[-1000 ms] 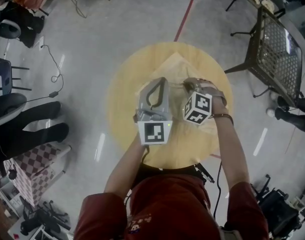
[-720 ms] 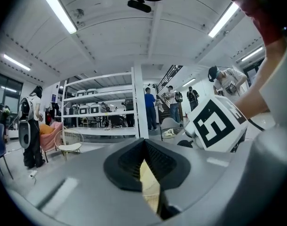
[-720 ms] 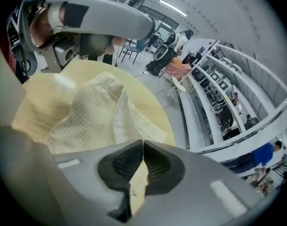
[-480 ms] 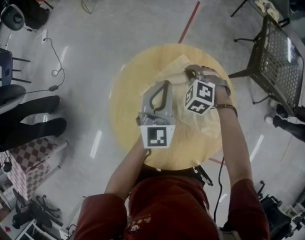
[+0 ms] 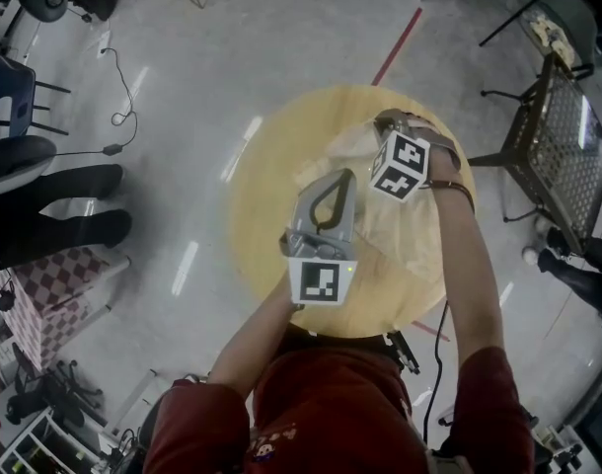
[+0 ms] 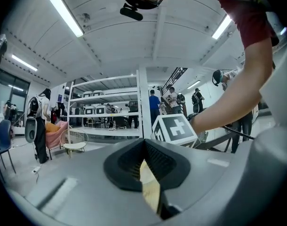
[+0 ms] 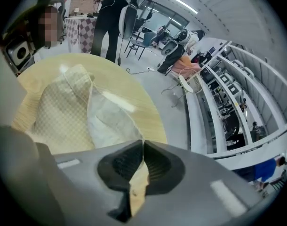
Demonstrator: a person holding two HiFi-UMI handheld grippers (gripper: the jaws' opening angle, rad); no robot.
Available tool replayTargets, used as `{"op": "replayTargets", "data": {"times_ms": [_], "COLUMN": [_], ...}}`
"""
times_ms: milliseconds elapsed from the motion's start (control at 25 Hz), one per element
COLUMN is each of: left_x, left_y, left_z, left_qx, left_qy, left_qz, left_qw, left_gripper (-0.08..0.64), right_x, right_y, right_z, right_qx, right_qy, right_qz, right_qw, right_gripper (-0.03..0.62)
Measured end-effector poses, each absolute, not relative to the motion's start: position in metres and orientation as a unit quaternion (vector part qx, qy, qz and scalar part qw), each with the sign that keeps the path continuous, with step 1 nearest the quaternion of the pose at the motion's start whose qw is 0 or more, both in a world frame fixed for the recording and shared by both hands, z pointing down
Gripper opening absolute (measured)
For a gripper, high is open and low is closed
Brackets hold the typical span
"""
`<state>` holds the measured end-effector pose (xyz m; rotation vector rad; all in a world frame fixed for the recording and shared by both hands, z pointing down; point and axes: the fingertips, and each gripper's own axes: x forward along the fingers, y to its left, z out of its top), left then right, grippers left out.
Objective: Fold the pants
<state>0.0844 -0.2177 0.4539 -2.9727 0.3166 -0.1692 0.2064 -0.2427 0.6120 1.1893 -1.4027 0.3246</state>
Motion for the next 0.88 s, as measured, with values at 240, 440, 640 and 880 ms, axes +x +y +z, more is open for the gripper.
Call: {"op": "replayTargets", "data": {"times_ms": [240, 440, 640, 880], "left_x": [0.079, 0.074, 0.068, 0.064], "left_y": [-0.211, -0.214, -0.215, -0.207], "left_z": [0.455, 0.455, 0.451, 0.442], "left_qx": [-0.991, -0.991, -0.991, -0.993], "left_qy": [0.103, 0.105, 0.1, 0.087], "left_qz": [-0.057, -0.056, -0.05, -0.046], "left_qw": [0.066, 0.067, 0.068, 0.072], "left_gripper": [0.006, 0.006, 0.006, 0.006], "right_x": [0.209, 0.21, 0.209, 0.205], "right_y": [-0.258, -0.268, -0.265, -0.249], "right_z": [0.622, 0.612, 0.593, 0.582], "right_qx": [0.522, 0.557, 0.59, 0.615], "right_qy": [-0.607, -0.601, -0.592, -0.59], "right_qz": [0.161, 0.152, 0.139, 0.175], "right_qw": [0.577, 0.552, 0.532, 0.492], "right_gripper": [0.029, 0.068, 0.084, 0.087]}}
